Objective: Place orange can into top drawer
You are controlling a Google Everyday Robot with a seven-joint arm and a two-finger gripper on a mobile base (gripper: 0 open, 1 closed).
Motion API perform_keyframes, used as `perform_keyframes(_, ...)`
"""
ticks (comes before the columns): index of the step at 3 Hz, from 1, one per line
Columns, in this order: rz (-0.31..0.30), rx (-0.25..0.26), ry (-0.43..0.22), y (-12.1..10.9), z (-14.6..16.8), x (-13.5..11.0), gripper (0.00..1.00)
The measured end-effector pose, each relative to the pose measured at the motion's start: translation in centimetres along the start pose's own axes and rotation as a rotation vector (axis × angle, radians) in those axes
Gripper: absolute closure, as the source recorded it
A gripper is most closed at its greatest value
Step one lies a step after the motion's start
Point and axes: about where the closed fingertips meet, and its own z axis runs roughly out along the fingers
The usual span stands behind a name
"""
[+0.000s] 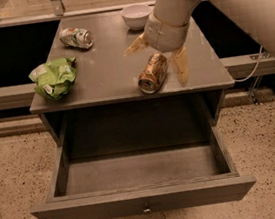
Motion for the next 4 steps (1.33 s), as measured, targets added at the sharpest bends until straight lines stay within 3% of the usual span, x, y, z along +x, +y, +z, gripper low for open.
perform_keyframes(1, -0.092, -0.059, 0.010, -0.5, 2.2, 0.3, 0.00)
perform_keyframes(2, -0.137, -0.095, 0.014, -0.4, 4.0, 1.5, 0.00)
perform_keyframes(3, -0.149, -0.120, 0.013, 0.2, 5.5, 2.1, 0.19)
perform_keyframes(4, -0.155, -0.112, -0.017, 0.2, 5.5, 1.2, 0.42)
